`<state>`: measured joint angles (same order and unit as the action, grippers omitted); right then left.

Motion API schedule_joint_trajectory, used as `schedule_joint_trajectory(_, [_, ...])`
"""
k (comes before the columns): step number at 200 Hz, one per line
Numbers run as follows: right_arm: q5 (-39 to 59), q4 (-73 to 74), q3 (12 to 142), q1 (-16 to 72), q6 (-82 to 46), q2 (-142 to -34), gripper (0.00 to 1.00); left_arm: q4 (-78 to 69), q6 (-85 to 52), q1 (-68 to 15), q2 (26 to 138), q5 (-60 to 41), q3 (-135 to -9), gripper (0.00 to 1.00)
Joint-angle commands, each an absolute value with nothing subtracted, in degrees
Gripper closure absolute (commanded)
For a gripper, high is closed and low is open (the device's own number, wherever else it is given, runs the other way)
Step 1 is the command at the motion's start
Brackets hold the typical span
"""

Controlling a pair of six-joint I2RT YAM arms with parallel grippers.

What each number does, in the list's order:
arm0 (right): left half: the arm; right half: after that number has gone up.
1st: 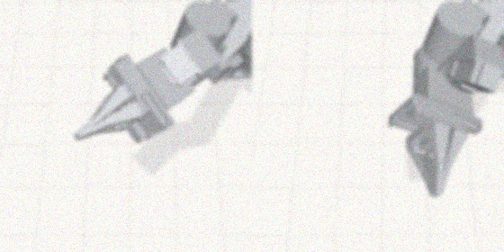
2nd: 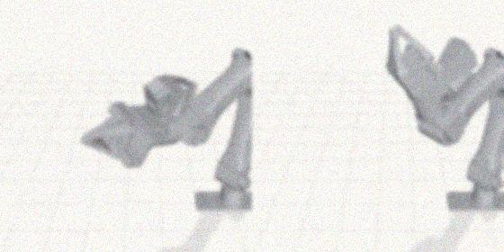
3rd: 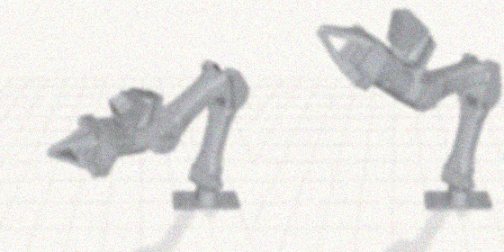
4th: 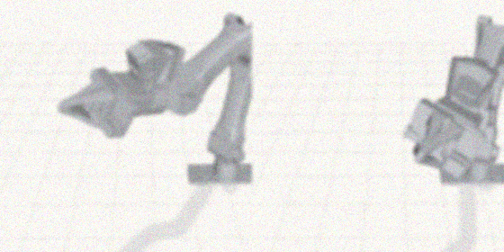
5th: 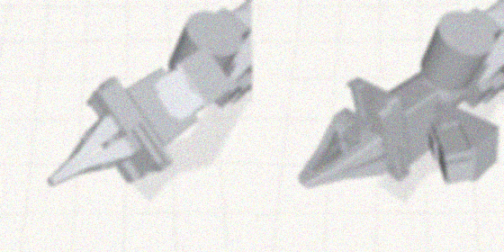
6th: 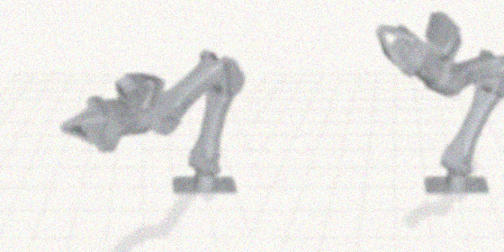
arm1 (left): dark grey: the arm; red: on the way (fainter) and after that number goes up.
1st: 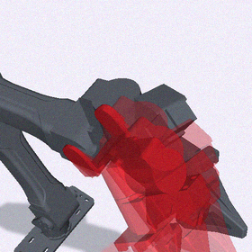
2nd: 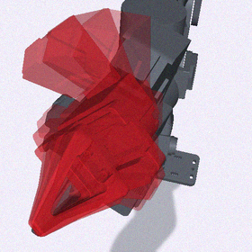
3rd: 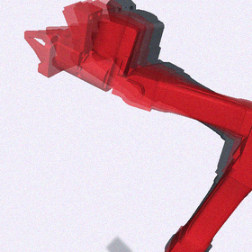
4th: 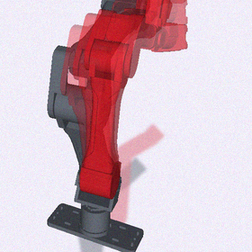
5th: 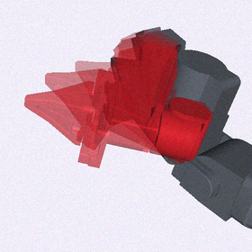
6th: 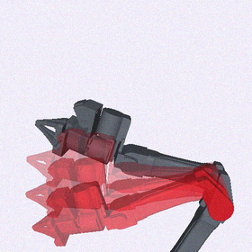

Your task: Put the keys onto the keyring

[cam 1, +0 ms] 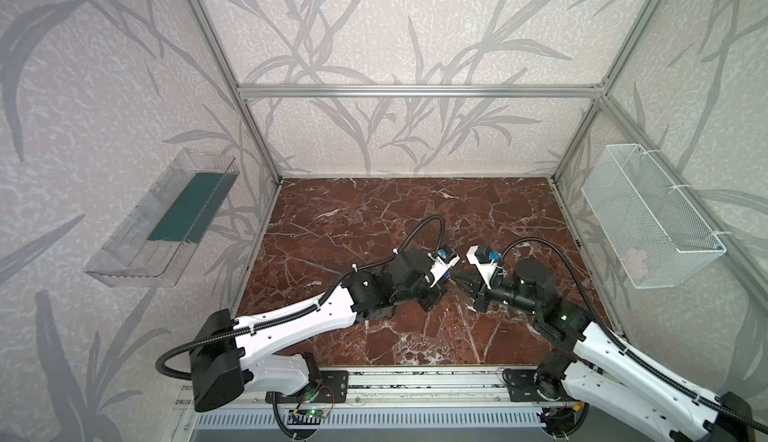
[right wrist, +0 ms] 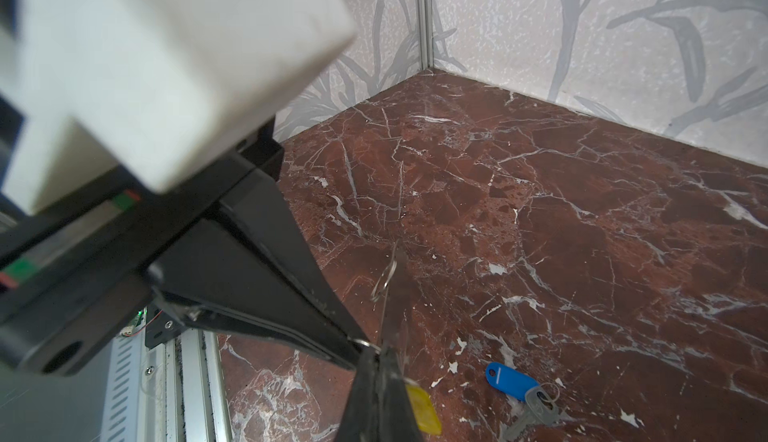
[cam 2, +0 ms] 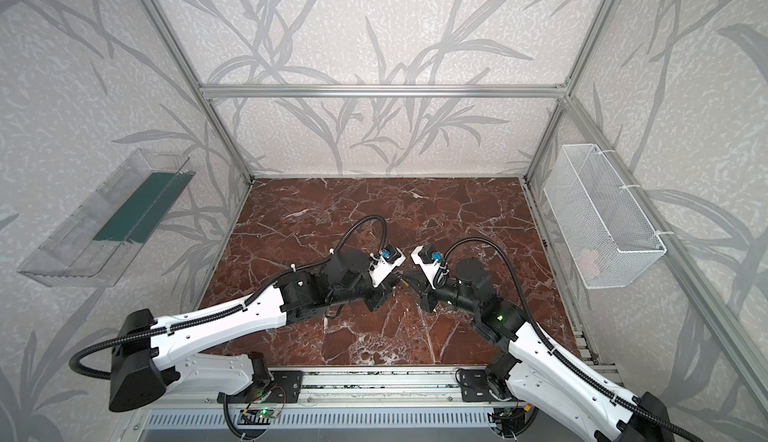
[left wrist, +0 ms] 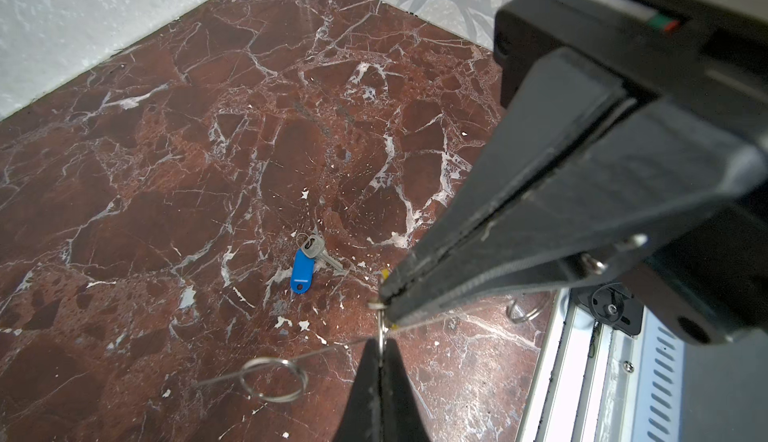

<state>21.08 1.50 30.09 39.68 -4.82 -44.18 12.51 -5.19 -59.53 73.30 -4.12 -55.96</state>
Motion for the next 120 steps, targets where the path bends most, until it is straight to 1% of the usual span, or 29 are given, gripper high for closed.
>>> schedule_joint_trajectory(1, [24.5,3.6,29.9,39.8,-4.5,-44.2,1.00,11.7,-6.0,-59.3,72.8,-4.1,-56.6,1.00])
schedule_joint_trajectory(30, [24.9,3.4,30.2,39.8,-4.5,-44.8,1.00,11.0,-5.9,-59.3,72.5,-4.1,-56.3,1.00])
schedule_joint_trajectory(76, [17.1,2.6,31.1,39.7,-5.6,-44.8,1.00,11.7,-5.9,-59.2,73.4,-3.3,-56.1,1.00])
schedule_joint_trajectory(96, [15.3,2.2,31.2,39.6,-5.7,-44.4,1.00,11.8,-6.2,-59.0,73.2,-3.2,-55.8,1.00])
schedule_joint_trajectory(120, [15.7,2.0,31.1,39.0,-5.8,-44.0,1.00,11.8,-6.2,-58.3,72.3,-3.3,-55.3,1.00])
